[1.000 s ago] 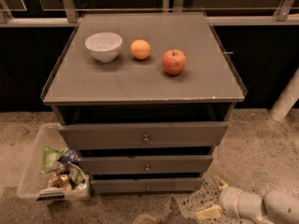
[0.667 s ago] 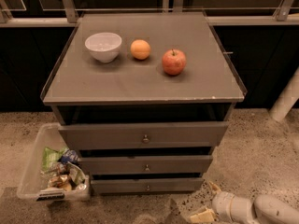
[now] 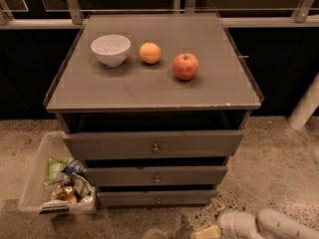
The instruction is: Open bottom drawer
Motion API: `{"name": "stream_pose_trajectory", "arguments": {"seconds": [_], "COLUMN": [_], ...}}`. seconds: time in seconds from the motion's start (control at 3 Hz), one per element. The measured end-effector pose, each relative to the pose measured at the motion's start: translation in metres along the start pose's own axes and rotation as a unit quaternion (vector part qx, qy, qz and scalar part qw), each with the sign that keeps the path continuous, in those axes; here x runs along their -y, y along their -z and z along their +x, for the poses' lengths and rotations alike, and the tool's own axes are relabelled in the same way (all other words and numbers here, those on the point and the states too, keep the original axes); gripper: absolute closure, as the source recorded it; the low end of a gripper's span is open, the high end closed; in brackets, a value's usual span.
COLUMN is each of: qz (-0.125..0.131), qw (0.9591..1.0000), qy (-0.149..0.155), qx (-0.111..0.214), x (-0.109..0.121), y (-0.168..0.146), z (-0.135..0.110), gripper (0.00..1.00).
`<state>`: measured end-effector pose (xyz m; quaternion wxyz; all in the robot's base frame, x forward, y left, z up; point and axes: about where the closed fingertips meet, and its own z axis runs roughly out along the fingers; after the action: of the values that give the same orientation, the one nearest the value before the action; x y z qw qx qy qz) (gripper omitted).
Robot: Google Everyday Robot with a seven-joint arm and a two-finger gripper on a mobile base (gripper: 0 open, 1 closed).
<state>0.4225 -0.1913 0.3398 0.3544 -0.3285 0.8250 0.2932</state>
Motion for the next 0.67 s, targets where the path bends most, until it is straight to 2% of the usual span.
{"name": "stream_pose_trajectory", "arguments": {"seconds": [0.33,0.67], "qz": [-0.002,0.013], "qw": [1.0,0.9998], "qy": [-0.001,-0.016], "qx": [-0.001,-0.001], "x": [0.0,0.006], "y": [-0.002,-0.013], "z": [0.001,0.014], "gripper": [0.0,0.0]}}
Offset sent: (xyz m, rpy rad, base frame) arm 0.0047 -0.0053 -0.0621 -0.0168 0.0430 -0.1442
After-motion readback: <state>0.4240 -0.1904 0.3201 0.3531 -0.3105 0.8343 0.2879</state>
